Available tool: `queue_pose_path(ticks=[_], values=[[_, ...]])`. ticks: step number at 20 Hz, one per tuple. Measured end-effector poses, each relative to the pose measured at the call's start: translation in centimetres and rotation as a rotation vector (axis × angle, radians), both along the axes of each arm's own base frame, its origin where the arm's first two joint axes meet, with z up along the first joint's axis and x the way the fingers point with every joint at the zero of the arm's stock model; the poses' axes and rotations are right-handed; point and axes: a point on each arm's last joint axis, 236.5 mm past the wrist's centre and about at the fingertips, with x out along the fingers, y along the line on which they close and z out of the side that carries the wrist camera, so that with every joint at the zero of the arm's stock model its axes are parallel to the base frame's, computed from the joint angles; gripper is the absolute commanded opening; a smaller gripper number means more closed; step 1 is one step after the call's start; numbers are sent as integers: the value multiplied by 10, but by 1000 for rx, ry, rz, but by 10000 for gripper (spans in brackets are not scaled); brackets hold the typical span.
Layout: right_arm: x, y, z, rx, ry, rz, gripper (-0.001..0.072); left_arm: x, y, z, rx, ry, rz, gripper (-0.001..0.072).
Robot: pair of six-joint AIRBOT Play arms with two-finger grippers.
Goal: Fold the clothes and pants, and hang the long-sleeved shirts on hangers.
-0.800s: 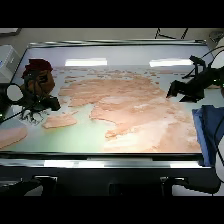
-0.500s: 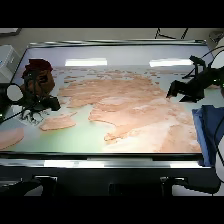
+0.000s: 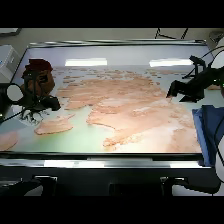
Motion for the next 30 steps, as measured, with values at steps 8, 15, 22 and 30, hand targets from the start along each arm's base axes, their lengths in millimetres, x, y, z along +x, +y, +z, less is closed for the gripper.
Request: queue_pose_path(ticks=[8,15,22,30], values=[[47,-6,12,-15,-202,-42,682,22,-5,6,-27,-90,11,712],[74,-11,19,-27,-314,-69,681,82,131,53,-205,-286,530,712],[61,-7,-4,-10,-206,-52,681,33,249,-25,-481,-140,1009,712],[35,5,-16,36,-81,-25,681,66,230,-92,-648,-112,999,24]])
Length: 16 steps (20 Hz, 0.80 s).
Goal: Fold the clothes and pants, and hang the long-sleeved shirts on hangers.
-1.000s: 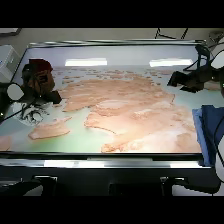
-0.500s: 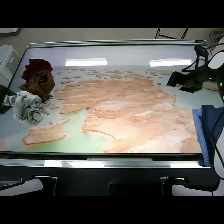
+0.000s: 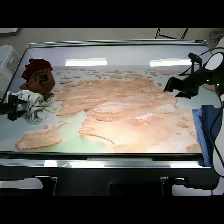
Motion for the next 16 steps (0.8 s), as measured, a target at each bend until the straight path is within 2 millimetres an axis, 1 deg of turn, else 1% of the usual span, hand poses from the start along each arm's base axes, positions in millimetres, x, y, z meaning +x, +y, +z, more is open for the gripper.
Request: queue_pose_path(ticks=[2,3,4,5,6,8,9,10,11,12,13,14,15,16], values=[[-10,2,-2,7,44,9,681,5,-5,6,1,-27,-14,22],[-15,3,-3,9,64,15,681,7,-6,15,13,-48,-23,21],[-19,3,-3,10,81,19,681,10,-6,33,34,-86,-25,21],[-22,4,-4,13,92,22,681,14,-5,56,66,-136,-24,21],[-24,4,-4,14,101,25,681,17,-4,87,113,-198,-21,21],[-29,5,-4,16,119,30,680,15,-9,165,224,-351,-11,21],[-30,5,-4,18,124,32,676,9,-21,211,280,-442,-15,21],[-32,6,-4,22,133,35,676,0,-37,252,336,-525,-34,21],[-34,7,-3,25,135,37,676,-11,-60,292,384,-614,-60,21],[-35,9,-1,31,135,40,676,-25,-91,331,417,-710,-100,20],[-37,10,2,36,135,43,676,-42,-126,360,436,-791,-156,21],[-38,11,5,39,128,45,676,-57,-160,380,439,-858,-215,21],[-40,12,10,41,120,46,677,-74,-197,394,422,-922,-287,20],[-41,13,15,41,107,47,677,-88,-230,403,391,-977,-352,21]])
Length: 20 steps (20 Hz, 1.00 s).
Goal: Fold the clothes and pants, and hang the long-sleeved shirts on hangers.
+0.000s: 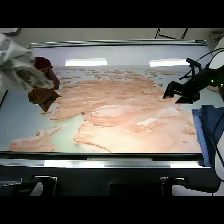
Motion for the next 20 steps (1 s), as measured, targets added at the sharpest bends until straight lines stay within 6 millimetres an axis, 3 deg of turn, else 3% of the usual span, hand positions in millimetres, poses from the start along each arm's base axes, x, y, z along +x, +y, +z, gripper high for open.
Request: queue_pose_path(ticks=[3,5,7,9,12,13,14,15,17,19,20], values=[[-6,1,20,-6,-47,2,678,-33,-91,15,-72,-95,-227,21],[-11,-3,35,-29,-87,-3,678,-47,-139,22,-148,-148,-335,20],[-17,-13,49,-78,-129,-13,678,-52,-189,8,-218,-121,-427,21],[-22,-24,60,-132,-160,-22,677,-54,-244,-40,-245,19,-520,22],[-29,-37,69,-189,-180,-38,677,-62,-307,-165,-185,333,-598,32],[-29,-38,70,-198,-182,-40,677,-68,-317,-217,-164,465,-597,249],[-31,-40,71,-205,-181,-41,677,-74,-320,-261,-166,596,-576,602],[-31,-41,71,-211,-179,-40,677,-79,-317,-298,-183,713,-542,680],[-32,-43,70,-217,-176,-42,677,-83,-303,-338,-191,858,-494,680],[-32,-43,67,-219,-170,-42,677,-70,-280,-339,-170,870,-479,680],[-31,-44,64,-219,-168,-43,678,-59,-263,-330,-155,846,-478,680]])
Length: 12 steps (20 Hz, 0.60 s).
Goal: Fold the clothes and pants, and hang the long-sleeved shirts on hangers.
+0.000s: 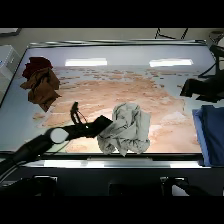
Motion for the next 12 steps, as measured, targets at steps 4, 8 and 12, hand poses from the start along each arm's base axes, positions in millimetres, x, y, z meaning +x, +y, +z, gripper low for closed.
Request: queue_pose_path(ticks=[4,8,12], values=[[3,-1,-31,3,30,-7,681,24,78,21,54,-23,-13,679],[-9,4,-88,33,134,-12,685,-17,118,-19,96,137,-124,649],[-30,12,-135,71,260,-14,684,-62,100,-64,78,245,-191,641]])
